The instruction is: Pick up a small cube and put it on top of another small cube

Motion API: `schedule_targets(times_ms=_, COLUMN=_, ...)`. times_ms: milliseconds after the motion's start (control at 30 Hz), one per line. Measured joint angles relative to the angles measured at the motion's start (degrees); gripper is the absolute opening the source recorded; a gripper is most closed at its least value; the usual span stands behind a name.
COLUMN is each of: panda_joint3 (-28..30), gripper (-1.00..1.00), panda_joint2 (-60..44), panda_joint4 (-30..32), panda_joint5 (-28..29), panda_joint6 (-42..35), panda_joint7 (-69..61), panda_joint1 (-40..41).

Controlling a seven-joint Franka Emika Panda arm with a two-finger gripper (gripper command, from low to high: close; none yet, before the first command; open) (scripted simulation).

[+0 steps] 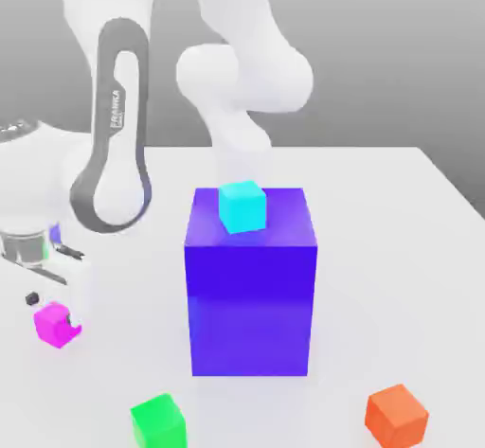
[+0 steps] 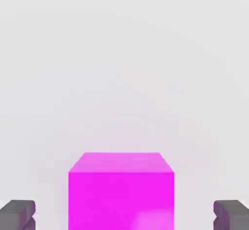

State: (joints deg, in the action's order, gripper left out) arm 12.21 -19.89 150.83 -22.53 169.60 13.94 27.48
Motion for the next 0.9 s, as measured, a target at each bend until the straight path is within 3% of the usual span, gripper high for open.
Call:
schedule_targets(times_ms=200, panda_joint3=-0.5, gripper=-1.0, panda_joint2=-0.29, panda_joint4=-0.06, panda_joint5=-0.1, panda_joint6=0.19, panda_joint7=-0.07, panda_joint1=0.48)
schedule_targets(times_ms=400, panda_joint3=7.74, gripper=-1.0, panda_joint2=10.7, panda_joint4=2.59, panda_joint5=12.51, panda_joint6=-7.78, panda_joint7=9.66, panda_joint1=-5.25)
schedule_targets(times_ms=767, panda_joint3=-2.87, gripper=-1.0, panda_joint2=10.29, panda_joint4=-11.22, panda_joint5=19.26, panda_joint6=-20.56, panda_joint7=34.81, panda_joint1=-22.85)
schedule_targets(times_ms=900, panda_joint3=-4.53, gripper=-1.0, panda_joint2=3.45, panda_joint4=-12.71, panda_joint5=17.46, panda_joint6=-15.27, panda_joint7=35.08, panda_joint1=-23.84)
